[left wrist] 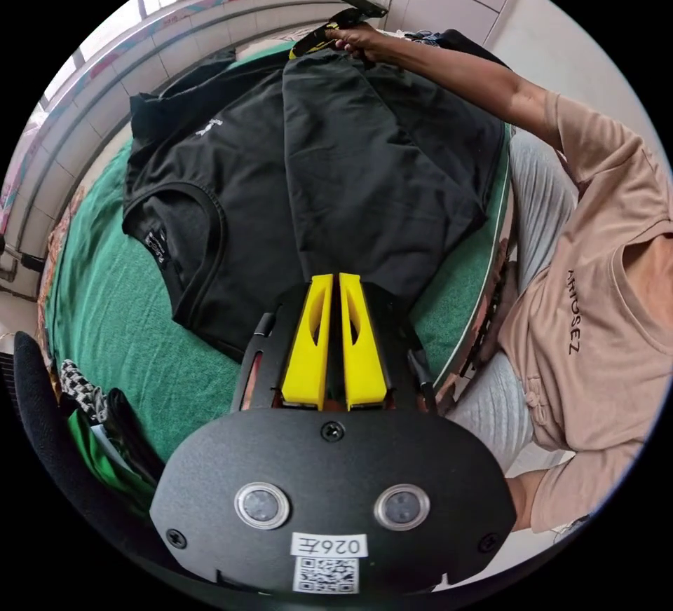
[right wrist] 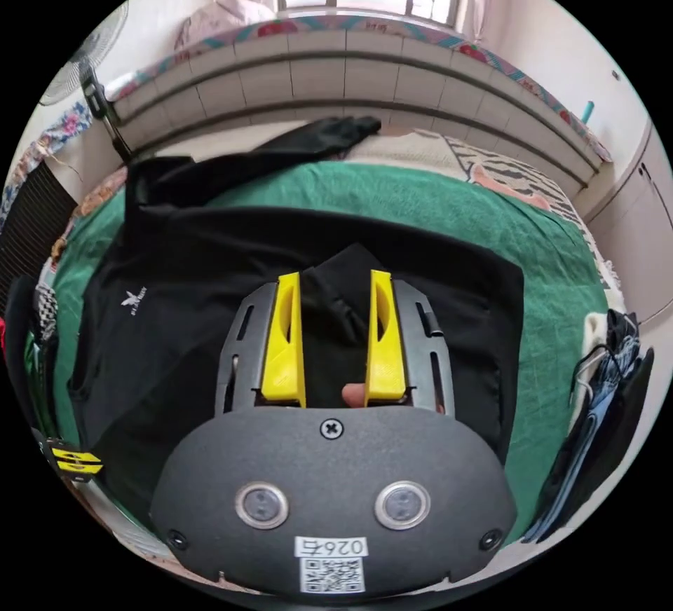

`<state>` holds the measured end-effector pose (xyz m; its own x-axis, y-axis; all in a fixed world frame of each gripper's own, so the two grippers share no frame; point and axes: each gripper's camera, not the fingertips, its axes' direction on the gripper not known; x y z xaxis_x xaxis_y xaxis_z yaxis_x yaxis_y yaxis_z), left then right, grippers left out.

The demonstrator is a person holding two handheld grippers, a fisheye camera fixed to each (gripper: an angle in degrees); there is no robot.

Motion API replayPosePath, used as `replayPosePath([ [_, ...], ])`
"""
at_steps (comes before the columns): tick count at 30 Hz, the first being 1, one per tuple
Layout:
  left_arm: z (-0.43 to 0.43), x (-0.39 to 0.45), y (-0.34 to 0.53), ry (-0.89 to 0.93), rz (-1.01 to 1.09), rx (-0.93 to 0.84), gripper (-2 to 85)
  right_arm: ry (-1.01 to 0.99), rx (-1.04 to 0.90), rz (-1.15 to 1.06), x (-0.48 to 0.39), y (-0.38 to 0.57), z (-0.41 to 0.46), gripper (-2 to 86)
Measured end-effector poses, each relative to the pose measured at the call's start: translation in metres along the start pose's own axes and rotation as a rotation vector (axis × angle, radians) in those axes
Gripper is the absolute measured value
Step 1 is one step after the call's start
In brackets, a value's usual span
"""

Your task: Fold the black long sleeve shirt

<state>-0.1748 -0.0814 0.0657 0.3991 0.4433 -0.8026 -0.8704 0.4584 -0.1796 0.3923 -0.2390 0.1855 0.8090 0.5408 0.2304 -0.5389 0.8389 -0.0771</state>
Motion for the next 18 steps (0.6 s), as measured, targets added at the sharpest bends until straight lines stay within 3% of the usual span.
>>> replayPosePath([
  [2, 0.021, -0.009, 0.003, 0.085, -0.053, -0.013, 1.3, 0.043, -0.146, -0.073, -0.01, -0.008, 0.031, 6.0],
  [6, 0.032, -0.006, 0.015, 0.137, -0.044, -0.011, -0.4, 0.016, -0.04, -0.09, -0.018, -0.008, 0.012, 1.3],
  [9, 0.042, 0.004, 0.025, 0.145, -0.039, -0.014, -0.6, -0.021, 0.056, -0.148, -0.029, -0.012, 0.0, 3.3],
  [13, 0.04, 0.01, 0.058, 0.158, -0.035, -0.015, -0.8, 0.057, -0.062, -0.138, -0.028, -0.027, 0.013, 8.5],
  [15, 0.021, 0.004, 0.088, 0.159, -0.071, 0.055, -0.8, 0.017, -0.01, -0.086, -0.018, -0.022, 0.0, 8.4],
  [18, -0.032, -0.019, 0.138, 0.183, -0.114, 0.367, -0.7, -0.056, 0.086, -0.037, -0.001, -0.015, -0.02, 8.9],
])
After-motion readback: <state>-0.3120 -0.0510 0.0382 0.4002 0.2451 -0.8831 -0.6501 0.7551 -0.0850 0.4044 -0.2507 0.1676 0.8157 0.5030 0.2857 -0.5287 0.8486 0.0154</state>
